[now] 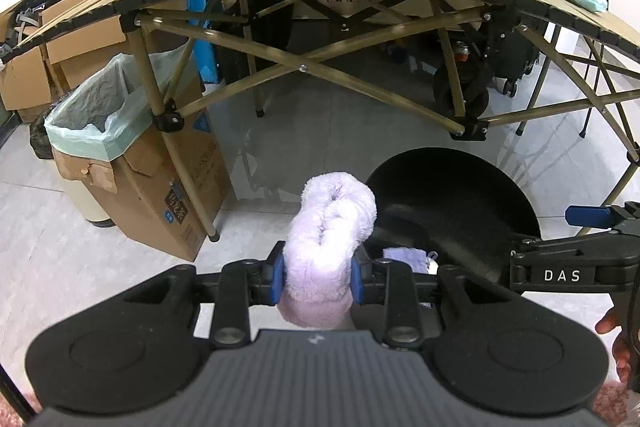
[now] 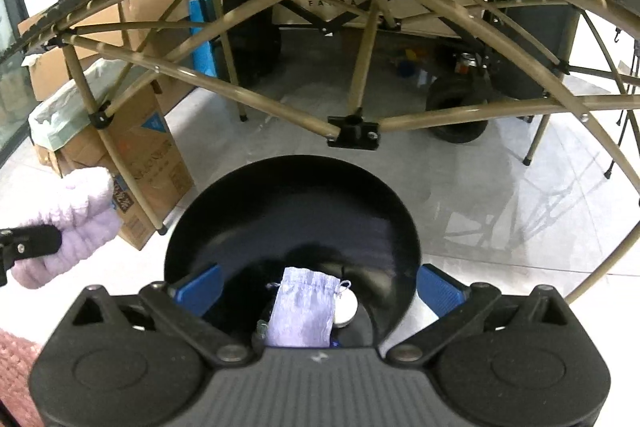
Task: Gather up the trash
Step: 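Open the right gripper over the black bin to drop the purple bag, then open the left gripper over the bin to drop the lavender scrunchie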
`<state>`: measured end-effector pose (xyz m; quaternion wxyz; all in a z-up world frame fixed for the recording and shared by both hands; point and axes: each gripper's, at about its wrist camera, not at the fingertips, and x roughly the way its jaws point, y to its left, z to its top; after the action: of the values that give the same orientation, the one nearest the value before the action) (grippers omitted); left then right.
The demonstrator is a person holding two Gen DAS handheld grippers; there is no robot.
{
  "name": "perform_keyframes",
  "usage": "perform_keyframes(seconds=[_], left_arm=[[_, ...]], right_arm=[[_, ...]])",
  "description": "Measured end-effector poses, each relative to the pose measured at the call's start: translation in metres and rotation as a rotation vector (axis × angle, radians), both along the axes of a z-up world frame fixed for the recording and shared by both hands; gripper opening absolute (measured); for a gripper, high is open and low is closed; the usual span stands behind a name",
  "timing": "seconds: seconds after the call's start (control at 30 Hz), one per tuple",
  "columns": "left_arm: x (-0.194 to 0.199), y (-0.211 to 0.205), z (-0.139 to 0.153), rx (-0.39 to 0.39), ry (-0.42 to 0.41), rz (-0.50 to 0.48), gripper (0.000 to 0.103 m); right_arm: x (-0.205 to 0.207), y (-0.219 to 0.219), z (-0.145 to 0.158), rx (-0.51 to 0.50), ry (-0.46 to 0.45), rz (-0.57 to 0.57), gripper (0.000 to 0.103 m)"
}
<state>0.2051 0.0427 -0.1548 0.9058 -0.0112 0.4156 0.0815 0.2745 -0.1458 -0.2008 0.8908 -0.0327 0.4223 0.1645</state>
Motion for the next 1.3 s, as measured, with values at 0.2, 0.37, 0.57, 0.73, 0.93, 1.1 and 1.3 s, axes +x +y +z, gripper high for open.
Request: perform_keyframes(seconds=[0.2, 0.37, 0.57, 0.73, 0.93, 1.1, 1.3], left_arm=[[0.001, -0.009, 0.002, 0.003, -0.008, -0.026, 0.031], [0.003, -0.017, 0.001, 0.006, -0.007, -0.041, 0.031], [0.003, -0.027, 0.003, 0.008, -0.014, -0.067, 0.031], [0.007, -0.033, 0.004, -0.003, -0.015, -0.088, 0.031], [0.018, -0.050, 0.005, -0.008, -0.022, -0.121, 0.031], [0.028, -0.065, 0.003, -0.021, -0.021, -0.157, 0.031], [0.045, -0.082, -0.005, -0.048, 0.001, -0.192, 0.031]], right_arm=[[-0.005, -0.006, 0.002, -0.024, 0.009, -0.012, 0.103], [-0.009, -0.014, 0.006, -0.037, 0.004, -0.025, 0.103], [-0.012, -0.029, 0.015, -0.036, 0.009, -0.076, 0.103], [-0.013, -0.045, 0.019, -0.034, 0.024, -0.125, 0.103], [-0.014, -0.065, 0.028, -0.027, 0.026, -0.187, 0.103], [-0.013, -0.082, 0.035, -0.040, 0.015, -0.237, 0.103], [-0.012, -0.101, 0.040, -0.042, 0.002, -0.293, 0.103]])
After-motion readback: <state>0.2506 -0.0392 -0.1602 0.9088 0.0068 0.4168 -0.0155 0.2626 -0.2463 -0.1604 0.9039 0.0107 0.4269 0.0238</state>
